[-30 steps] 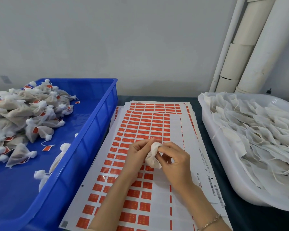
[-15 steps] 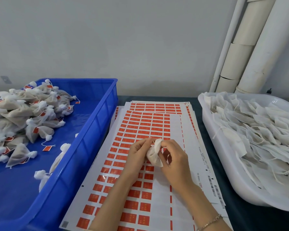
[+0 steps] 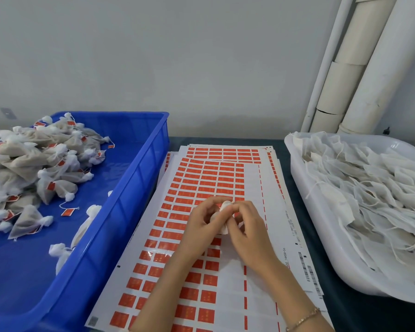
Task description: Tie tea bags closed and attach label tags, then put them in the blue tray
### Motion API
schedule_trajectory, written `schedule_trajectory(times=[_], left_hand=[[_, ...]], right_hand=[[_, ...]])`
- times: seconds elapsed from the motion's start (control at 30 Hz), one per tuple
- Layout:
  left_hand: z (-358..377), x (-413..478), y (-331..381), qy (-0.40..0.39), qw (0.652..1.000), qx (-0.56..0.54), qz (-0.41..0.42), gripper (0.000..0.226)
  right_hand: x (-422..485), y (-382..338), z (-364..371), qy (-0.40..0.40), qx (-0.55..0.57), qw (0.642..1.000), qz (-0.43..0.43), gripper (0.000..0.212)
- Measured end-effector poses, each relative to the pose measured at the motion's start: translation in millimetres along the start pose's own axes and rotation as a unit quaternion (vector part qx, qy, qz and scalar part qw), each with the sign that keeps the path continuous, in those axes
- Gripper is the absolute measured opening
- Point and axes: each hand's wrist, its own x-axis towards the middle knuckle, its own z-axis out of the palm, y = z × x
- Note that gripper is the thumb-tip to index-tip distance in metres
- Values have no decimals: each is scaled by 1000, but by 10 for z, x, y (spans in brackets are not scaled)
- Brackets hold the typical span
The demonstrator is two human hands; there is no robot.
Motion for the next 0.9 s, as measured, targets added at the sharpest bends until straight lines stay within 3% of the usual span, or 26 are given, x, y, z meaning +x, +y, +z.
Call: schedule_trajectory(times=[0.3,0.43,0.6,0.77,0.9], left_hand=[[-31,13,-18,21,1000,19,6,21],[-13,-1,-28,-14,1000,5,-6,24],[21,-14,-34,-18,1000,7,-2,27],[25,2,-36,27,1000,1,-2,20],[-6,28,-53,75,997,-1,-11,24]], right_hand=[[37,-27,-70,75,50,995,50,11],[38,-45,-88,56,76,994,48,5],[17,-105,-86,51,55,997,24,29],[25,-84,-99,65,71,995,26,6],[26,-92,-108,84,74,993,32,9]])
